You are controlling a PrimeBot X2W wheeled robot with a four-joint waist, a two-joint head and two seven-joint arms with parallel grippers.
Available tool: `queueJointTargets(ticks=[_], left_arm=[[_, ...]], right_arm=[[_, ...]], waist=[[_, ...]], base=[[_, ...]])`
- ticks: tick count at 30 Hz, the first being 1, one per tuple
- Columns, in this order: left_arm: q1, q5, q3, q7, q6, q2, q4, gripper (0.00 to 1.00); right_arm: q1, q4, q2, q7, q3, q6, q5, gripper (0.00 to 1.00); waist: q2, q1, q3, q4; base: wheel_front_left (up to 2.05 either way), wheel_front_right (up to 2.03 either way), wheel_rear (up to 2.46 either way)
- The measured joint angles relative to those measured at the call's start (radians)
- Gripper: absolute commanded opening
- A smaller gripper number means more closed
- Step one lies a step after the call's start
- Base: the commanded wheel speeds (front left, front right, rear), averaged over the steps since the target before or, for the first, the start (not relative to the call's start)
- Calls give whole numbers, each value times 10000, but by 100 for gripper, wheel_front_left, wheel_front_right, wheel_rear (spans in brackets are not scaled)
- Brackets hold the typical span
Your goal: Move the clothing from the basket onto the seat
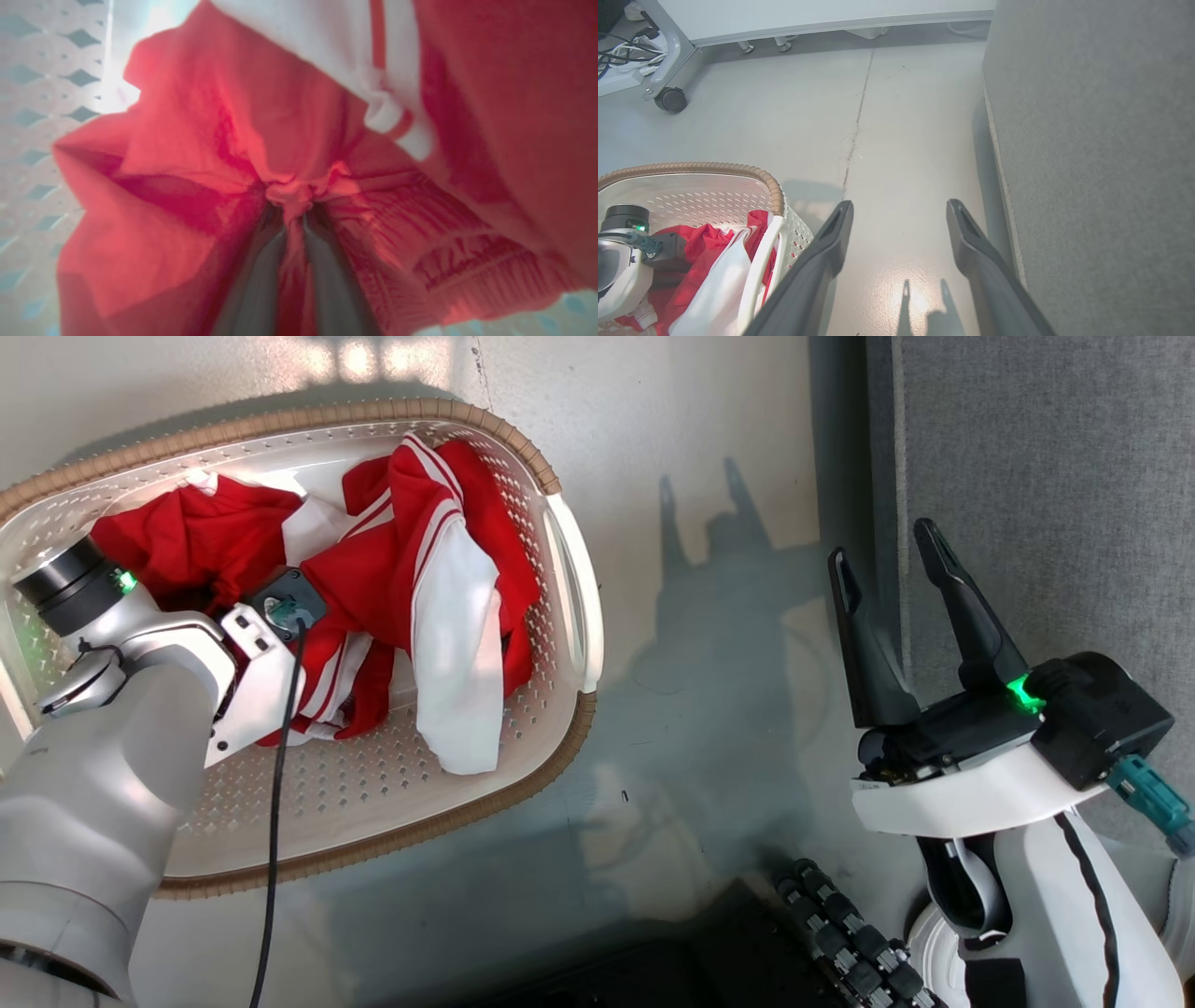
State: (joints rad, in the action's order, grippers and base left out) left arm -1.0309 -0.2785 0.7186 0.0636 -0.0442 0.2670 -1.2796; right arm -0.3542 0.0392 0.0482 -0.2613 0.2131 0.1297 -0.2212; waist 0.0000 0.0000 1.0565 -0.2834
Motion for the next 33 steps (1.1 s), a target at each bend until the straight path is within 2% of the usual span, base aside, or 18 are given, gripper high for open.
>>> queueJointTargets(ticks=[6, 13, 24, 33], left_arm=[[45, 360, -151, -238, 13, 8, -40, 0], [590, 1032, -460, -846, 293, -619, -84, 0], [1338, 1584, -556, -2079, 428, -1285, -92, 0], [2204, 2290, -796, -2940, 454, -1868, -90, 0]], right_arm=[[-308, 94, 2, 0, -88, 0, 38, 100], [-439, 407, -4, 0, -384, 2, 554, 100], [-267, 1041, -13, 0, -688, 2, 1035, 100], [424, 1691, -19, -2, -796, 2, 1264, 100]], waist=[[0, 0, -98, 42], [0, 0, -902, 501], [0, 0, -2580, 1137], [0, 0, -4549, 1700]], base=[[0, 0, 0], [0, 0, 0], [0, 0, 0], [0, 0, 0]])
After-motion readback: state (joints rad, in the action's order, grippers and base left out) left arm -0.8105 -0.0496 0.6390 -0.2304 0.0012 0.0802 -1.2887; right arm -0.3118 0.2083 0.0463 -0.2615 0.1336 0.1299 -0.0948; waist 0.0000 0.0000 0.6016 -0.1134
